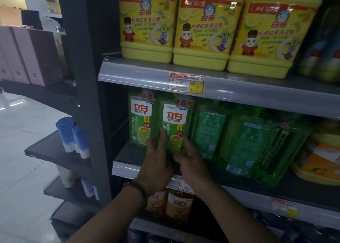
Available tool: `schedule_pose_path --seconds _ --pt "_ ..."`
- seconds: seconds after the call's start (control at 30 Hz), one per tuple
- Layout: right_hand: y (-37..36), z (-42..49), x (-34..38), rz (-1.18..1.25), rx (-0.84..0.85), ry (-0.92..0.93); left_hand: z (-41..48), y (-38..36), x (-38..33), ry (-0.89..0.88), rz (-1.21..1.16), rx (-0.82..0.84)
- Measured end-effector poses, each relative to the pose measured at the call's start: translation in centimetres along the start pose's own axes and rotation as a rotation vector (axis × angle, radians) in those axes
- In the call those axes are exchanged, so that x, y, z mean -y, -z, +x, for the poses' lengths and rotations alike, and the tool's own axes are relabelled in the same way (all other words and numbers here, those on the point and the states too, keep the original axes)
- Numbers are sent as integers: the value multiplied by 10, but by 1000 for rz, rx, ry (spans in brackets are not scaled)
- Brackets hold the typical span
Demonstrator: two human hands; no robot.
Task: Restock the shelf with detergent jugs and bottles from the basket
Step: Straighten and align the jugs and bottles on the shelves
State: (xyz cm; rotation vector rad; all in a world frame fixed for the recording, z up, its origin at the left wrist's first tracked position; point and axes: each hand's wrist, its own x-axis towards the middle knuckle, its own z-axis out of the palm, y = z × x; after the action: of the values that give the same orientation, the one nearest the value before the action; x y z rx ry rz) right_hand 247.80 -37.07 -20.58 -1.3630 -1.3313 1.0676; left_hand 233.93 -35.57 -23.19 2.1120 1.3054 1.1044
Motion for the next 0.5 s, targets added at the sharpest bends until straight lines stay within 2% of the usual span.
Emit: schedule_pose_path --seconds 0.13,0.43,0.5 --pt "9 14 -4 -25 49 -14 11 -5 2 63 28 74" --pt "18 39 -21 -122 171 2 17 -4 -5 121 30 85" --pt "22 31 -11 -158 135 -13 16 -2 -10 150 20 79"
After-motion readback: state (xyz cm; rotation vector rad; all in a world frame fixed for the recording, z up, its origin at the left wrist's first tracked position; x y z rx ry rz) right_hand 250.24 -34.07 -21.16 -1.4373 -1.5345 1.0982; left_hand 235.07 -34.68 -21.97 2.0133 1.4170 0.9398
